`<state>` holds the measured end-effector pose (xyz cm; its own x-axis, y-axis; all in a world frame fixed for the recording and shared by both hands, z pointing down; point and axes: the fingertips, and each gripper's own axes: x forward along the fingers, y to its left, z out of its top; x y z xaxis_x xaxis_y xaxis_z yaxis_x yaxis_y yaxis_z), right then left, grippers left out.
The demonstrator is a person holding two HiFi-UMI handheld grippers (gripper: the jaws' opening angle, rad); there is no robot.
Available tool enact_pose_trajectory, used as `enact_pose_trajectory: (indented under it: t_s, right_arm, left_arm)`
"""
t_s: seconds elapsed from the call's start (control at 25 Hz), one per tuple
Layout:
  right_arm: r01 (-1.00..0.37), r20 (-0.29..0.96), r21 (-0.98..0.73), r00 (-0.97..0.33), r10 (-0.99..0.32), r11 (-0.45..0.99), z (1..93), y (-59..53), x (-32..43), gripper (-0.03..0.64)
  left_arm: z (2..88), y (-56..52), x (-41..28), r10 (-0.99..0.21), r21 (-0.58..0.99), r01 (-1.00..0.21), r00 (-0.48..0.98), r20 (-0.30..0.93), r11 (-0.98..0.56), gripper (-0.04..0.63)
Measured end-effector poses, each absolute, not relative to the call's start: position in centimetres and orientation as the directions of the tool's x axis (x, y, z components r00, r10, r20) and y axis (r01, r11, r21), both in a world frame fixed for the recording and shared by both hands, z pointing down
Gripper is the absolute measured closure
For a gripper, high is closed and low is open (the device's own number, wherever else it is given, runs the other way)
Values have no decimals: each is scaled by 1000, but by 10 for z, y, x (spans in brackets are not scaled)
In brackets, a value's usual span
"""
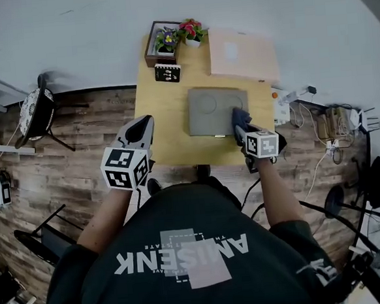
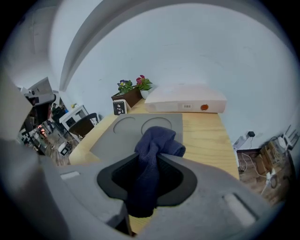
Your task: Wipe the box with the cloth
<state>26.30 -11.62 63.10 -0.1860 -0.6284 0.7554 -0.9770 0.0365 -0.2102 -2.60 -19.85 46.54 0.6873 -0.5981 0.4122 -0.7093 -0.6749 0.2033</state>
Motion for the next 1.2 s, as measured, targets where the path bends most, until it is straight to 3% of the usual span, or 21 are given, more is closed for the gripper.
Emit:
enact_pose_trajectory:
  t_s: [0.8, 1.2]
  right_arm:
    - [-964, 736, -230, -260, -625, 131, 636, -141, 160, 515]
    - [-942, 729, -244, -334, -597, 229, 634, -153, 90, 515]
  left_arm:
    - [470, -179, -117, -724, 171, -832, 546, 422, -528, 595]
    - [470, -162, -127, -722, 205, -829, 555, 414, -520, 595]
